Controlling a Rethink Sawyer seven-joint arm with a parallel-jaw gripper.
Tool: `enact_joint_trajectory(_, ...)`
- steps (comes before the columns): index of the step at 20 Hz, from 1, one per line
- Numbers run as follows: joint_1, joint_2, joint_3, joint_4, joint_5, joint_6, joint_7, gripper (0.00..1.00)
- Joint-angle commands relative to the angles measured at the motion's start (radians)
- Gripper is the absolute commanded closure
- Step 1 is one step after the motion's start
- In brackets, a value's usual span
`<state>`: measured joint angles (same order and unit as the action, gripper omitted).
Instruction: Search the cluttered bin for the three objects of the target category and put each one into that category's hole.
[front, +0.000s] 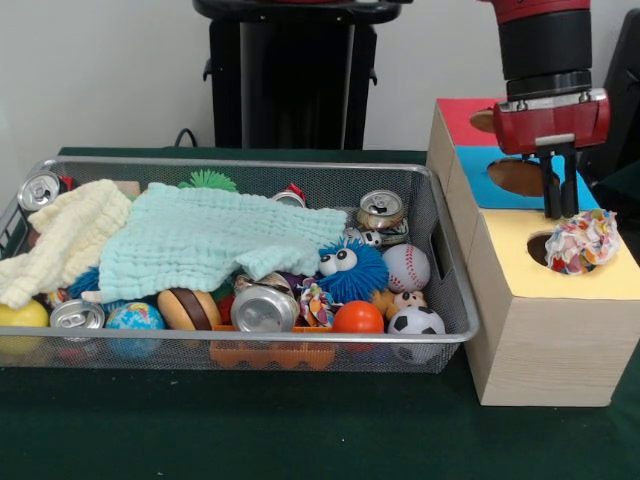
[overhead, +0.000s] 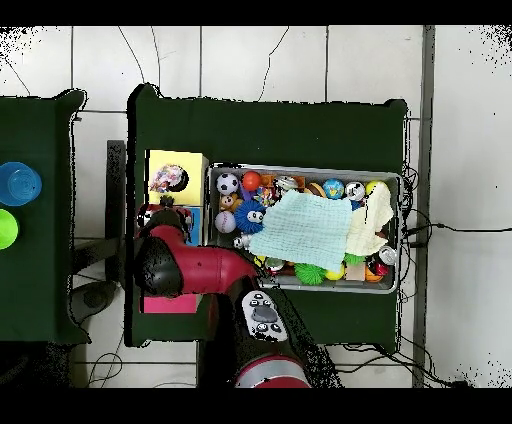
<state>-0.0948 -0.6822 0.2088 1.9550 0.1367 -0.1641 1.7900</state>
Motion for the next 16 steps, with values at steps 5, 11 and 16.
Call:
enact_joint_trajectory(5, 0.032, 0.035, -0.039, -0.023, 0.008, 0.013, 0.155, 1.00)
enact_joint_trajectory(11, 0.092, -0.023, -0.081, -0.009, 0.052, 0.069, 0.171, 1.00)
enact_joint_trajectory(16, 0.106, -0.210, -0.104, 0.046, 0.070, 0.284, 0.169, 1.00)
